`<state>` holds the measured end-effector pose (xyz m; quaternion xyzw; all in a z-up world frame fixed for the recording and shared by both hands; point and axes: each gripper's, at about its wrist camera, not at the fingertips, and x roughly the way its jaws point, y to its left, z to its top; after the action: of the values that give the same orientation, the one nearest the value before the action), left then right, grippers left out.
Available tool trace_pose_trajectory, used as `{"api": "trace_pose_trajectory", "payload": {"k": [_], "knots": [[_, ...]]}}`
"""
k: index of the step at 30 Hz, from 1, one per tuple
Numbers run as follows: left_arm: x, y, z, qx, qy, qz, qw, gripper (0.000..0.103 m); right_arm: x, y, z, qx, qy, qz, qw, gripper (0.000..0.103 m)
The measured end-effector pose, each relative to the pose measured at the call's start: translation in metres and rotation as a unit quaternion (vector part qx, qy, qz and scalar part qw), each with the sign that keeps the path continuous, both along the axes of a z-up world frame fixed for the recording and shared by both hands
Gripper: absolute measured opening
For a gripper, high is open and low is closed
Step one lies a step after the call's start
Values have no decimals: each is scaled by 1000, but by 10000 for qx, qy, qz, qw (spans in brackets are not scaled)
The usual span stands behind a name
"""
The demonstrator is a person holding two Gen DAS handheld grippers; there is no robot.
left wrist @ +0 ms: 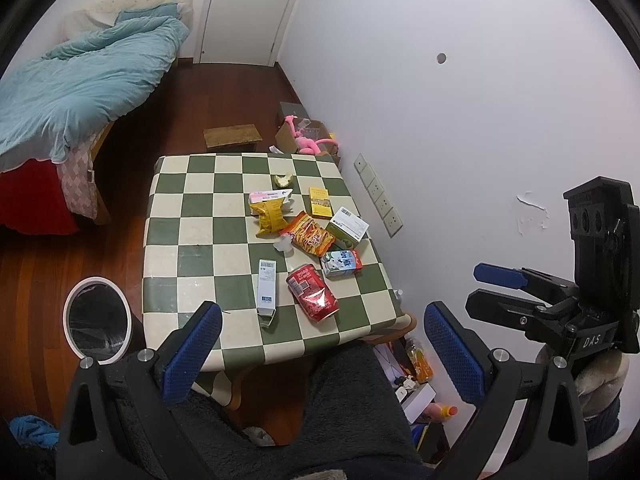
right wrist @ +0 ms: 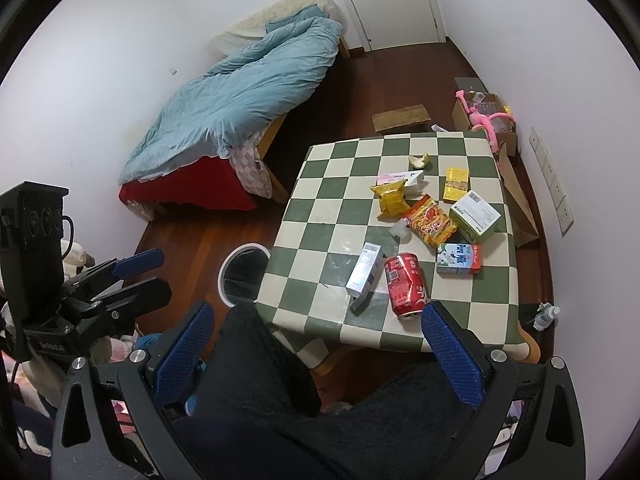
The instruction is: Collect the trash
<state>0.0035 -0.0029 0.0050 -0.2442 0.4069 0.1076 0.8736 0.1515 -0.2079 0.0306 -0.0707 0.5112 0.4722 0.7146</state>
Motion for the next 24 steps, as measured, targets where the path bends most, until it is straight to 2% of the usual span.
{"api": "trace_pose_trajectory", "payload": {"k": [24], "knots": [[0, -1, 9, 19, -49, -19, 10000, 103, -2, 6, 5, 52, 14, 103, 9999, 103]]}}
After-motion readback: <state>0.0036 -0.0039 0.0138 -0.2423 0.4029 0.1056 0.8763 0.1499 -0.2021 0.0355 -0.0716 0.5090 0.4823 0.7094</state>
